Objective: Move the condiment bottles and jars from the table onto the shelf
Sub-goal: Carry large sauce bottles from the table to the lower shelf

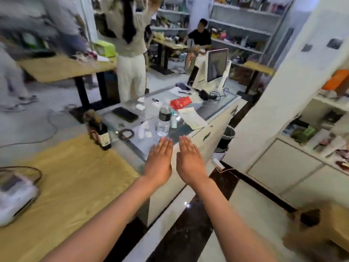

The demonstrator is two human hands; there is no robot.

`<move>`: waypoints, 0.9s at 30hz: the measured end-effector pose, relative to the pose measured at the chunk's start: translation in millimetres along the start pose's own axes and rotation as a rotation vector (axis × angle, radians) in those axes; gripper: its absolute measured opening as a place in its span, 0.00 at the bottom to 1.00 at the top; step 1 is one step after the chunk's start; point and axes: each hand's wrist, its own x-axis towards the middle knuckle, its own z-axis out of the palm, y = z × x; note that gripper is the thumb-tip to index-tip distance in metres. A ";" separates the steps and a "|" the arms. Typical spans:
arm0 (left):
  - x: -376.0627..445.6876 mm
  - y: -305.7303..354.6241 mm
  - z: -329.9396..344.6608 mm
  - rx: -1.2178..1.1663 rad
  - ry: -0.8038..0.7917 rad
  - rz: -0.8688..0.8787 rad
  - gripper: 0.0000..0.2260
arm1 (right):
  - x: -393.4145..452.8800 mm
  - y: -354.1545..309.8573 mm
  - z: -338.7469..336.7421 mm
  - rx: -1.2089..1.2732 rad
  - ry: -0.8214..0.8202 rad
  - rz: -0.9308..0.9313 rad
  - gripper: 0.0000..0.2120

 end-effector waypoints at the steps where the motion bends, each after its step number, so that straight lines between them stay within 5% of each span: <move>1: -3.2 -32.2 -3.3 0.008 0.002 -0.046 0.34 | 15.2 -25.0 16.0 0.018 -0.017 -0.036 0.28; 12: -39.0 -250.7 -31.4 -0.069 0.046 -0.442 0.35 | 122.7 -202.6 131.8 0.168 -0.224 -0.249 0.26; 27: 76.0 -365.5 -14.5 -0.259 0.170 -0.731 0.27 | 287.3 -212.7 242.1 0.416 -0.301 -0.110 0.32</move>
